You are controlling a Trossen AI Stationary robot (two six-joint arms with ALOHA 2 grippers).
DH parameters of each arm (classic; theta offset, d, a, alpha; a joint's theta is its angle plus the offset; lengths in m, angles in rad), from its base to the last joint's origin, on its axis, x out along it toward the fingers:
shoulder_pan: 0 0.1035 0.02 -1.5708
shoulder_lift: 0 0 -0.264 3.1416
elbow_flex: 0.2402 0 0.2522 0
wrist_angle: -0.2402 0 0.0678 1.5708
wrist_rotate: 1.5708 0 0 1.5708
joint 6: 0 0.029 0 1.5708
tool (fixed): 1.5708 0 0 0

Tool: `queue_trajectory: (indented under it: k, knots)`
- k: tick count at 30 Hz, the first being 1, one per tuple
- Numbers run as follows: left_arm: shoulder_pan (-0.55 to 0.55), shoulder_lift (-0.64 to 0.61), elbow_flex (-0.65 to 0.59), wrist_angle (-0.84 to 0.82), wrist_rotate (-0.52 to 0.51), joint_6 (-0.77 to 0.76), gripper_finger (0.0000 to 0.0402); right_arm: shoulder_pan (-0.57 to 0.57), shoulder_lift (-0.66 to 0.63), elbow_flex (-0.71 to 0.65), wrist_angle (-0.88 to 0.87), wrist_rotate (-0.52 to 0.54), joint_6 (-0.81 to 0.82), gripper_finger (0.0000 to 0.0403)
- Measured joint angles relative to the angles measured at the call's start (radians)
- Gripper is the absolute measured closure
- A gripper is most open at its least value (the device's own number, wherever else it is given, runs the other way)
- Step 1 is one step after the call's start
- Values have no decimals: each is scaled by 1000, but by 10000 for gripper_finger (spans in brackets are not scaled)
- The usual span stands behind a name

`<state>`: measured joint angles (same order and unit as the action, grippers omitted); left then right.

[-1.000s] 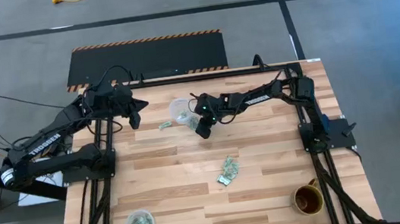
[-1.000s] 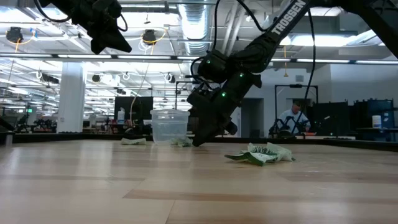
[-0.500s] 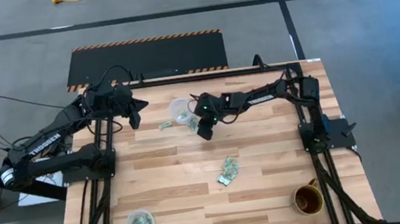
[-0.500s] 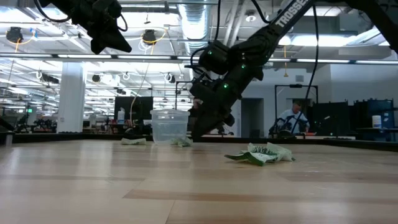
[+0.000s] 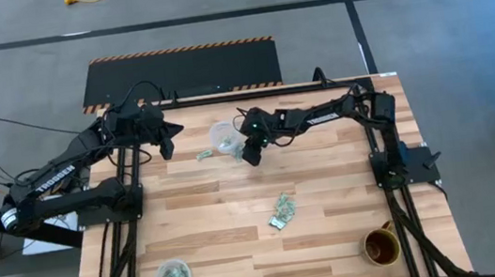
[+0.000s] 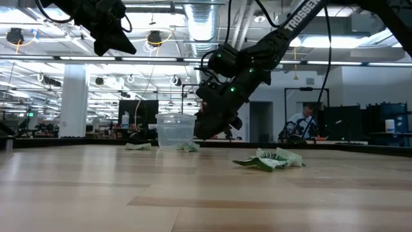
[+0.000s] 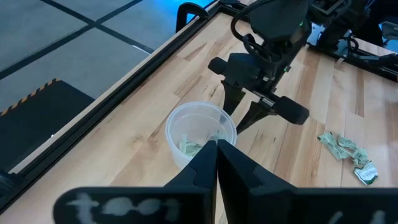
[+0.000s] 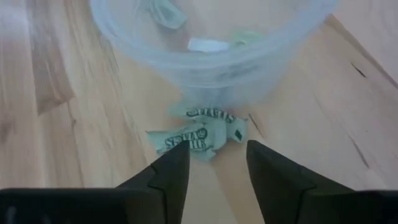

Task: Pick and place Stevia / Truvia into bins
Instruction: Put the stevia packet into the top transparent container

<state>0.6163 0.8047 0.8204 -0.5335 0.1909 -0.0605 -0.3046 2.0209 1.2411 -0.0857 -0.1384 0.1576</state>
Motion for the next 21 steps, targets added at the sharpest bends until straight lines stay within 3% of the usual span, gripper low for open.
queue_trajectory:
  k: [8,21]
  knots:
    - [0,0,0,0,-1,0,401,5,49,-4,10,-14,26,259]
    - [0,0,0,0,-1,0,401,13,64,-2,64,-19,33,332]
